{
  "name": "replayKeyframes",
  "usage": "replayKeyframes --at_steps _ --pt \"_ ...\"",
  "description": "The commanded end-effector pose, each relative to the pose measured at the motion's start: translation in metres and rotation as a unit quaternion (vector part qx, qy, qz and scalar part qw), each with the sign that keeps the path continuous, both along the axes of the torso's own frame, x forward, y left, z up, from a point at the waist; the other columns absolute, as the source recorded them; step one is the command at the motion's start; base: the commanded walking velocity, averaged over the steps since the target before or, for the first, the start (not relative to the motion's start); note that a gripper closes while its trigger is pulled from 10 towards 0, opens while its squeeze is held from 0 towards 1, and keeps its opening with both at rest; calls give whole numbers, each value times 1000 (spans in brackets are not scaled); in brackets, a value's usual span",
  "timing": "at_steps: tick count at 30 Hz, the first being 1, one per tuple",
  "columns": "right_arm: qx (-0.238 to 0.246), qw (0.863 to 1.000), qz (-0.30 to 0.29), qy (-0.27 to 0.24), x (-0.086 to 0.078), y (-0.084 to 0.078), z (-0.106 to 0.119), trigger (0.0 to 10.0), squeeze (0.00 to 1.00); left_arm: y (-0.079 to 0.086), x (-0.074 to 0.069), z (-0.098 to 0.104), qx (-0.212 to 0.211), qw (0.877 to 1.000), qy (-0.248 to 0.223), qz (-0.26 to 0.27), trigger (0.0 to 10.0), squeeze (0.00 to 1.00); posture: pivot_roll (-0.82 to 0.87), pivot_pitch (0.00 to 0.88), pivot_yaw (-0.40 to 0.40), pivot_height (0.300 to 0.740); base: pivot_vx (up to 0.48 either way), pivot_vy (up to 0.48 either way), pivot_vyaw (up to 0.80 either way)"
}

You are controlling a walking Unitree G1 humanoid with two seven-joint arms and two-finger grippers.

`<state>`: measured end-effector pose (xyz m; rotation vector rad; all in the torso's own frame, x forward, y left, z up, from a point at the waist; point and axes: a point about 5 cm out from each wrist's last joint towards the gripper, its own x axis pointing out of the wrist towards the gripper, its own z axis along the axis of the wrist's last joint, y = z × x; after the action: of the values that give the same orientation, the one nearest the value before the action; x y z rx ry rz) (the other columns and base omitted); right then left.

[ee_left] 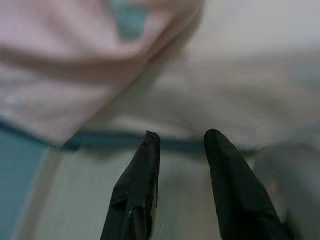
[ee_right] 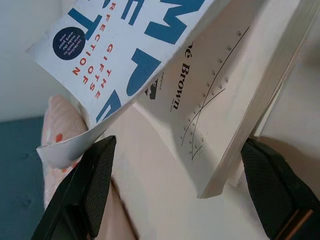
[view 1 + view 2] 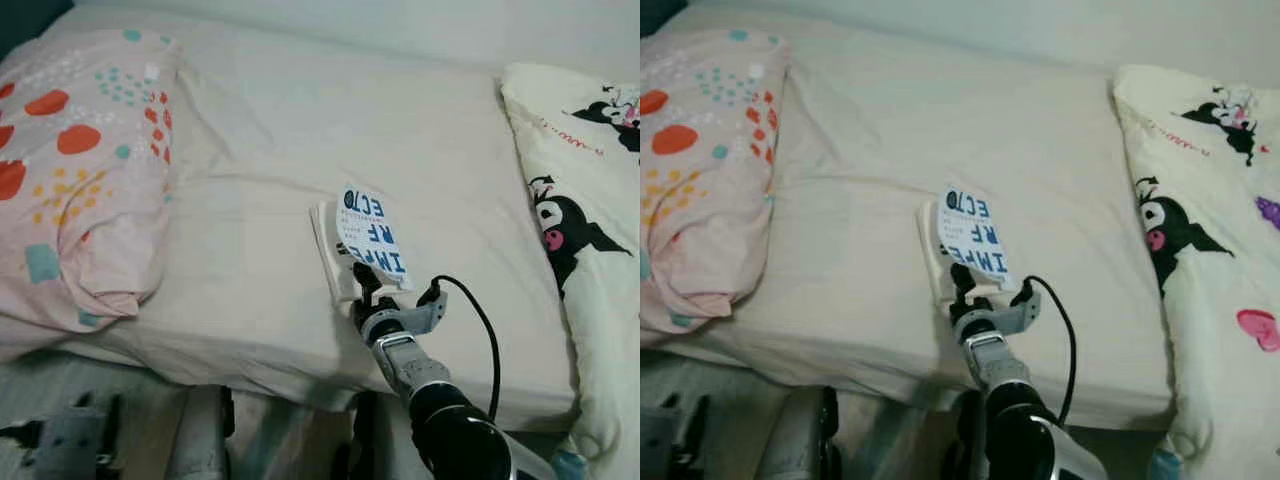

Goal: Clean up the room

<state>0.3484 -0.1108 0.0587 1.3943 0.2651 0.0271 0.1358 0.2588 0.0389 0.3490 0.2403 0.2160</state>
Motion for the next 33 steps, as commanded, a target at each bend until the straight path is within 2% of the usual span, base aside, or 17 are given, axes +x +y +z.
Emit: replayKeyframes --at_steps 1,7,11,18,22,25,26,29,33 --pt "-29 999 17 7 -2 4 -3 10000 0 -11 -13 -16 -7 998 51 -36 10000 0 234 247 -70 602 0 0 0" --pt "-97 995 26 19 -6 -1 -10 10000 0 -32 -15 -22 -19 995 55 -84 10000 0 223 240 -83 602 0 0 0" --pt "-114 993 19 30 -13 -14 -20 10000 0 -45 -11 -24 -32 994 49 -96 10000 0 204 223 -84 602 0 0 0" --pt "-136 990 38 26 -28 -33 -36 10000 0 -55 -1 -24 -41 991 37 -121 10000 0 188 203 -71 602 0 0 0" --pt "-128 991 30 21 -33 -43 -39 10000 0 -56 4 -23 -42 990 31 -128 10000 0 183 199 -64 602 0 0 0" --pt "-87 996 -6 17 -33 -56 -38 10000 0 -56 9 -22 -44 990 25 -134 10000 0 181 191 -54 602 0 0 0" --pt "-87 996 -6 17 -33 -56 -38 10000 0 -56 9 -22 -44 990 25 -134 10000 0 181 191 -54 602 0 0 0" --pt "-40 998 -38 3 -30 -62 -33 10000 0 -56 11 -21 -43 989 23 -140 10000 0 188 190 -51 602 0 0 0" --pt "-20 999 -44 -9 -28 -62 -29 10000 0 -55 11 -20 -42 989 22 -141 10000 0 191 186 -50 602 0 0 0"
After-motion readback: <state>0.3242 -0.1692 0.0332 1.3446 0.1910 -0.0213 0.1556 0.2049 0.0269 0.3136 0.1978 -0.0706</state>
